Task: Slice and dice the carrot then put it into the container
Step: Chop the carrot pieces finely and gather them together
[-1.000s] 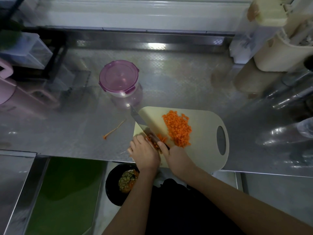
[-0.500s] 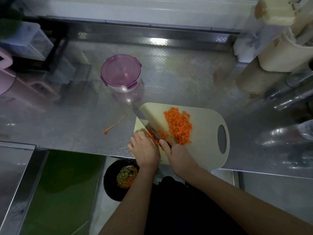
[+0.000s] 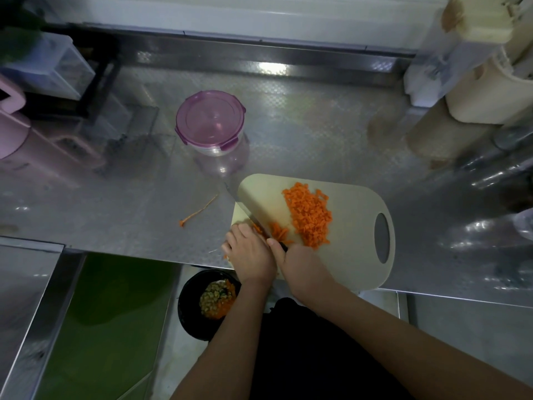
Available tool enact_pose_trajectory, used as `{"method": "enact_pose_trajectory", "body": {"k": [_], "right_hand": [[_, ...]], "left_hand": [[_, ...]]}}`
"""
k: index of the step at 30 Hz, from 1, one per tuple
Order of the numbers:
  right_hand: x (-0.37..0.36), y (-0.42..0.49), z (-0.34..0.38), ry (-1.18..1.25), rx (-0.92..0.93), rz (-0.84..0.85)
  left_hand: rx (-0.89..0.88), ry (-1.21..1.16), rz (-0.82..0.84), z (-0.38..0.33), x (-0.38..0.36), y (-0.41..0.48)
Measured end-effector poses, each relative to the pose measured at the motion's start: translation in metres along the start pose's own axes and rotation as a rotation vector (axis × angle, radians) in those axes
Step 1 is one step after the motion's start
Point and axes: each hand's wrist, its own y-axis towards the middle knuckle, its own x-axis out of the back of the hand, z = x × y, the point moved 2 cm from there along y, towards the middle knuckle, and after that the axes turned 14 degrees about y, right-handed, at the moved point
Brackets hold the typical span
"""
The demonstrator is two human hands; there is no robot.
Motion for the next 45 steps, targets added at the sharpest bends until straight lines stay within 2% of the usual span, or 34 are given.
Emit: {"method": "enact_pose_trajectory", "body": {"k": [6, 12, 15, 20, 23, 28, 34, 38, 41, 45], "right_hand": [[-0.005, 0.005, -0.005, 0.210, 0.006, 0.045], [-0.008, 0.010, -0.005, 0.330, -0.009, 0.018], [-0.005, 0.011, -0.003, 0.142, -0.048, -0.031], [0.001, 0.010, -0.001, 0.098, -0.020, 0.025], [0.003, 0.009, -0.002, 0.125, 0.013, 0.030], [-0.004, 0.006, -0.009, 0.190, 0.042, -0.041], [-0.008, 0.012, -0.012, 0.169, -0.043, -0.021], [-0.012, 0.024, -0.001, 0.108, -0.046, -0.083], [-0.024, 0.029, 0.004, 0.027, -0.031, -0.054], [-0.013, 0.026, -0.002, 0.085, 0.045, -0.061]], "left_hand": [[-0.026, -0.025, -0.066, 0.001, 0.003, 0.001], [-0.026, -0.024, -0.121, 0.002, 0.002, 0.001], [-0.010, 0.033, -0.069, 0.001, -0.005, 0.001], [0.005, 0.039, -0.077, 0.001, -0.005, 0.002], [0.000, -0.031, -0.093, 0.001, -0.006, 0.001], [0.013, 0.049, -0.030, 0.003, -0.009, 0.003], [-0.012, 0.070, -0.021, 0.001, -0.008, 0.002], [-0.004, -0.050, -0.023, -0.001, 0.000, 0.003], [-0.002, -0.066, -0.022, 0.001, 0.005, 0.005], [0.034, -0.152, -0.031, 0.000, 0.006, 0.003]]}}
